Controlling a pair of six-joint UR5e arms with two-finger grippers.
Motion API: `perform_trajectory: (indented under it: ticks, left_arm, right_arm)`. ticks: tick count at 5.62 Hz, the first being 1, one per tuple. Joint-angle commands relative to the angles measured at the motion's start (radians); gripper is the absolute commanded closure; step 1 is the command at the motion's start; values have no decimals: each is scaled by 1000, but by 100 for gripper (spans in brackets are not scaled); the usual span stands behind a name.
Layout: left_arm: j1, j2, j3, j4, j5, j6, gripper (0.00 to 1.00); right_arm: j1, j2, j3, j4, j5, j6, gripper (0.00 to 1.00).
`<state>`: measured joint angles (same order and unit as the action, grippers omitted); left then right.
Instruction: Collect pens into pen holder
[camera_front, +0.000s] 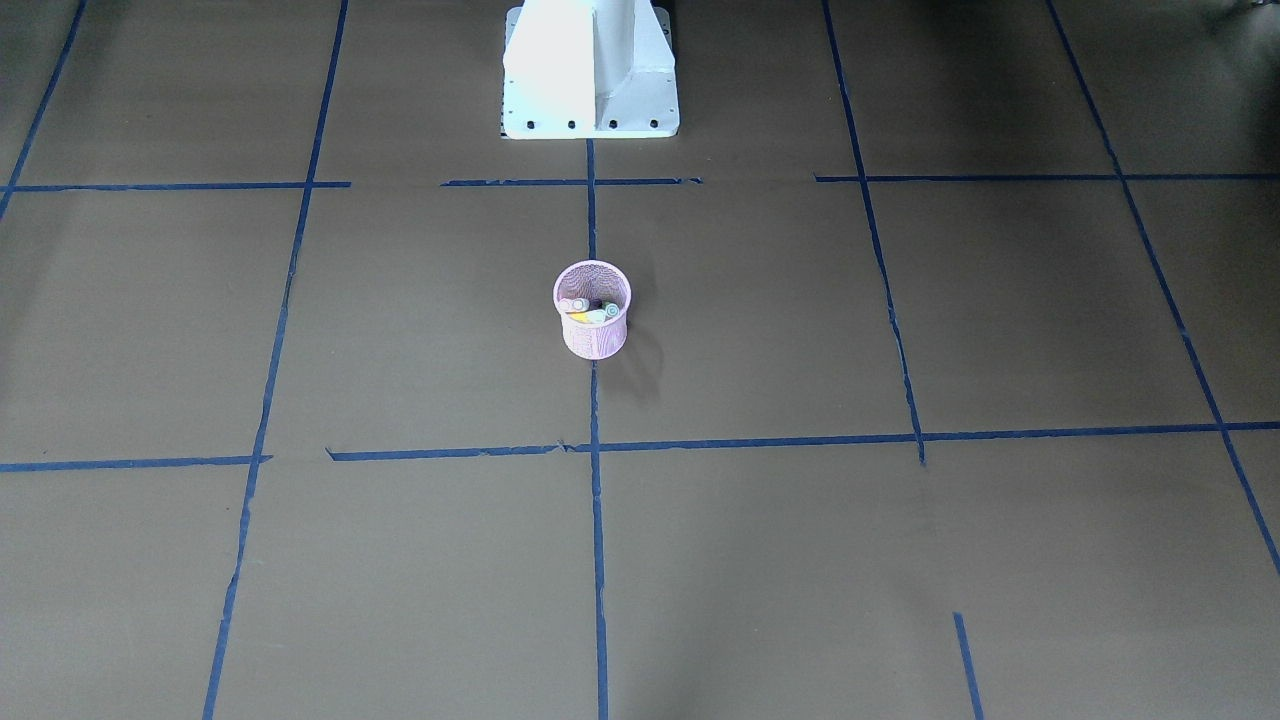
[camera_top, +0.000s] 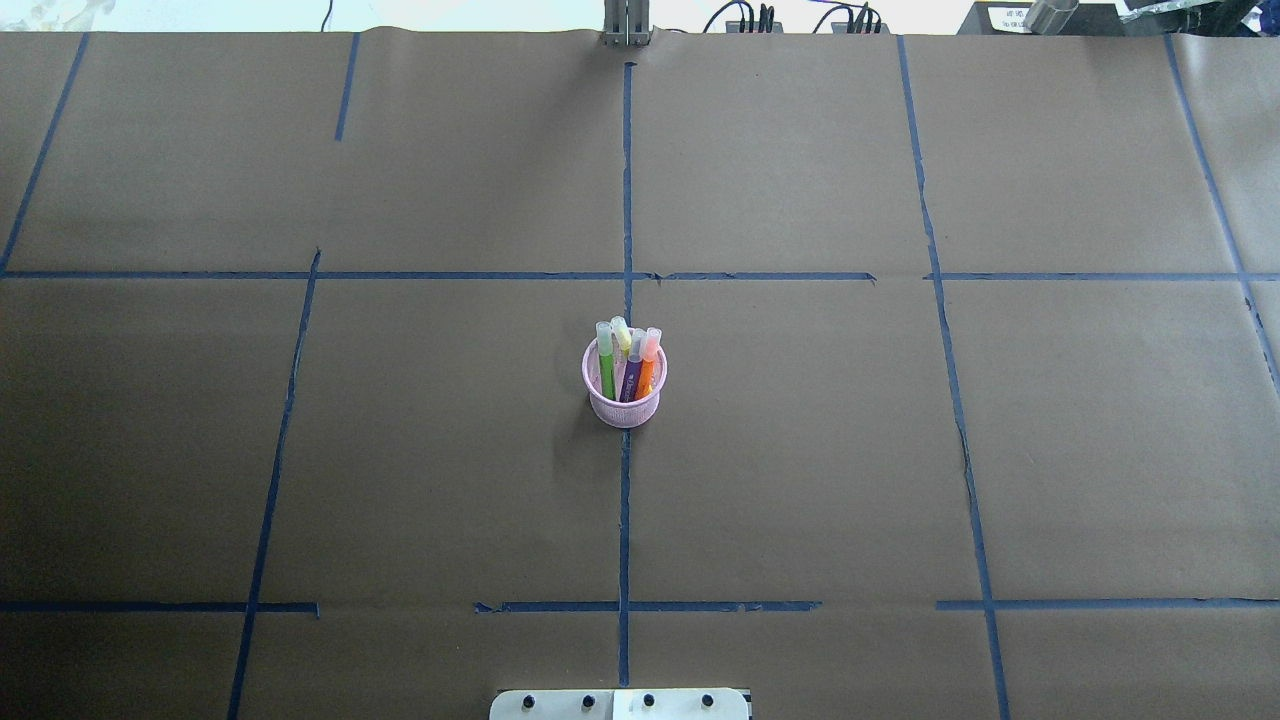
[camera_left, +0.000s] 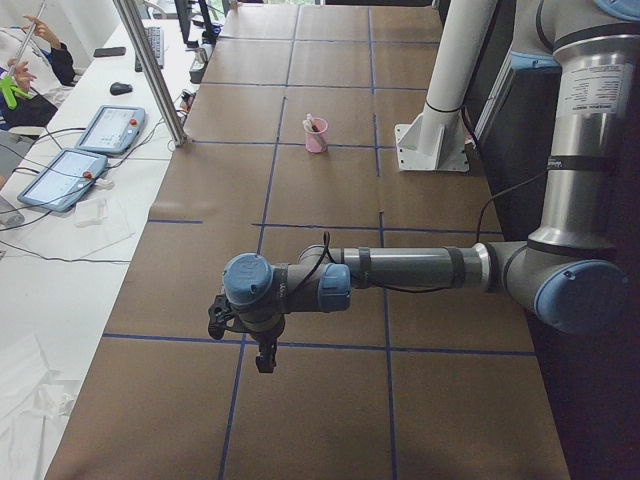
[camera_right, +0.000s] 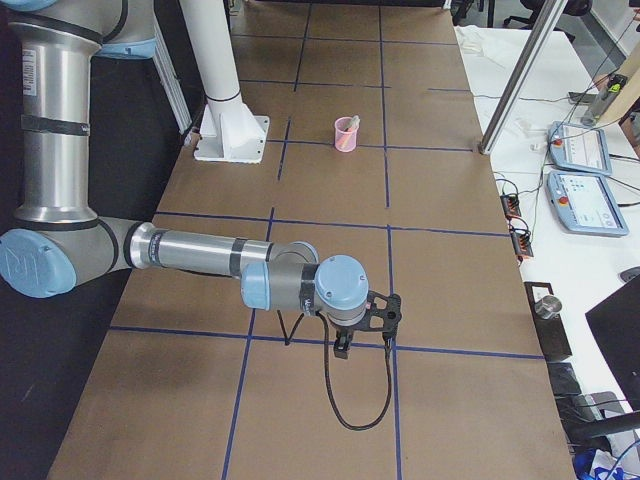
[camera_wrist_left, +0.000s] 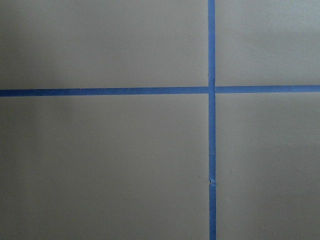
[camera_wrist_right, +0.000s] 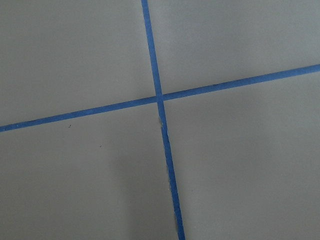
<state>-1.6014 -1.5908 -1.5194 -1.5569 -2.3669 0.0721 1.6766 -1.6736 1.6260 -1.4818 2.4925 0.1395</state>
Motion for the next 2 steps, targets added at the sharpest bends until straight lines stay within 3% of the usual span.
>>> perform_trajectory:
  ticks: [1,2]
  left_arm:
    - [0,0,1,0,0,0,0]
    - [0,2,1,0,0,0,0]
  right_arm:
    - [0,0,2,1,-1,2,0]
    - [0,3,5,0,2,9,0]
